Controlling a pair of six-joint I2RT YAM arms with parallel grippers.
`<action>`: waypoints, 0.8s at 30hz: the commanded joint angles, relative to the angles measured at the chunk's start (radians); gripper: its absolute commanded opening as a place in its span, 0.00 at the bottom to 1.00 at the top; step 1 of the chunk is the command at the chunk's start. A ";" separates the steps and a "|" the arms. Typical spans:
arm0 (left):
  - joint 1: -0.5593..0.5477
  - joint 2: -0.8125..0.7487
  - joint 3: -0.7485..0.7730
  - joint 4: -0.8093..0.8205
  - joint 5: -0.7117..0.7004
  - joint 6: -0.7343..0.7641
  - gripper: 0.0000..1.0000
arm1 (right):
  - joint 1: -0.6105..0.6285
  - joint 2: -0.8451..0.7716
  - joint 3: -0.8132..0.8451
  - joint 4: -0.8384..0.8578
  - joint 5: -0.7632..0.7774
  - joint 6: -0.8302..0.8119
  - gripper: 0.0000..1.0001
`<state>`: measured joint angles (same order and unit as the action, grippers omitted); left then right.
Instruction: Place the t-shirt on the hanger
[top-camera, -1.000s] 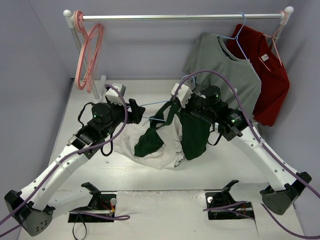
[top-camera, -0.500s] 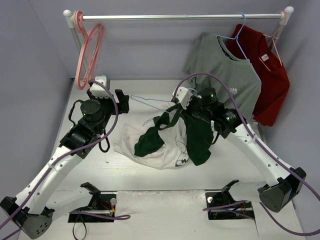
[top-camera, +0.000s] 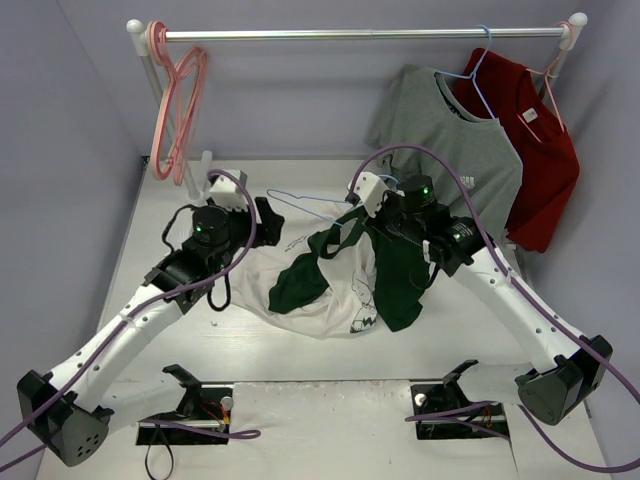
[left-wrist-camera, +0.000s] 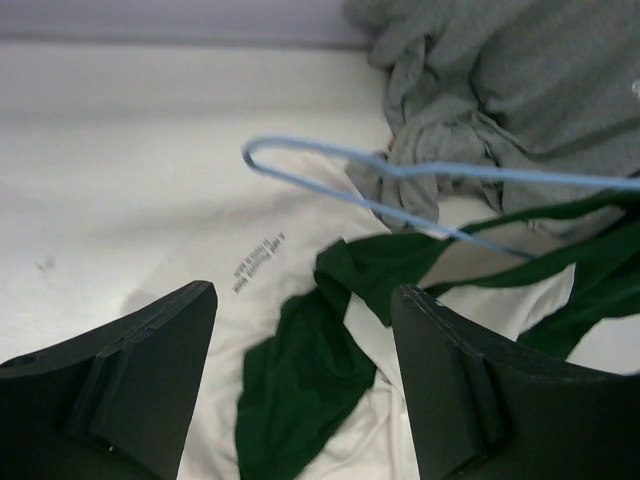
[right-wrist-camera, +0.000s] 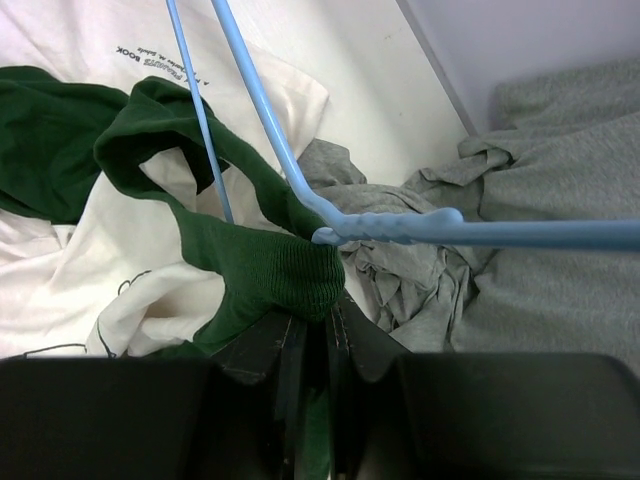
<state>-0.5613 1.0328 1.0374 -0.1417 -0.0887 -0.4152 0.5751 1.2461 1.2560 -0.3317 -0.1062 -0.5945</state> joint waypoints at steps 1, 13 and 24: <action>-0.046 0.027 -0.057 0.120 0.070 -0.132 0.71 | -0.008 -0.027 0.023 0.103 0.030 0.030 0.00; -0.261 0.211 -0.088 0.358 -0.151 -0.050 0.71 | -0.009 -0.014 0.066 0.079 -0.015 0.110 0.00; -0.292 0.378 -0.079 0.459 -0.267 0.007 0.66 | -0.008 -0.039 0.082 0.072 -0.032 0.137 0.00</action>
<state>-0.8455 1.4063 0.9051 0.1921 -0.3046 -0.4393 0.5743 1.2503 1.2697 -0.3267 -0.1242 -0.4744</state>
